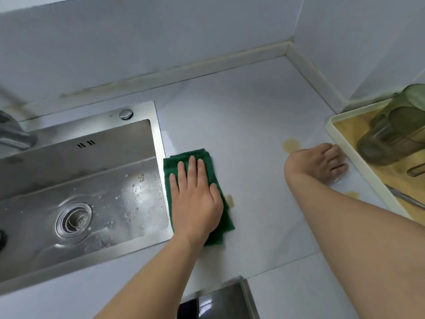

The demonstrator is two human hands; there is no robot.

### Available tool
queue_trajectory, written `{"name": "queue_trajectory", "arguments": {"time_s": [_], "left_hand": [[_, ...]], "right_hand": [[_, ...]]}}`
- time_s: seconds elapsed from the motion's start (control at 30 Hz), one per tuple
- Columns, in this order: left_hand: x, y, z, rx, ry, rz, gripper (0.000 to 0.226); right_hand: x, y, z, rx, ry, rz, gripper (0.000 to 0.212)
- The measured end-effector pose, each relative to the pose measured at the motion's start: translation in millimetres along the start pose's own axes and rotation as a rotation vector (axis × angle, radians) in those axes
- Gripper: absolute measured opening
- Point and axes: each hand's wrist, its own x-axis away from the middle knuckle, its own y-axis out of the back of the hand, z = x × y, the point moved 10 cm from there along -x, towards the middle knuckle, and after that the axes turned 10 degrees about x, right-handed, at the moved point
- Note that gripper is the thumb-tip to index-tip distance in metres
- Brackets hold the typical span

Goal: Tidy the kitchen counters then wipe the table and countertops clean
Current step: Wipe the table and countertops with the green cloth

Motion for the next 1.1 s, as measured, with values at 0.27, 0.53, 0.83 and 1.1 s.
{"name": "queue_trajectory", "arguments": {"time_s": [0.27,0.53,0.83,1.1], "left_hand": [[-12,2,1,0.01,0.072,-0.029,0.067],[-111,9,5,0.025,0.125,-0.053,0.065],[-34,2,-9,0.018,0.079,-0.067,0.065],[51,-5,-3,-0.022,0.039,-0.006,0.071]], "right_hand": [[0,-4,-2,-0.028,0.0,0.018,0.058],[-6,-12,-3,-0.016,-0.011,-0.035,0.058],[-2,-7,0,-0.021,0.004,0.019,0.06],[1,-1,-1,-0.074,0.002,0.017,0.058]]}}
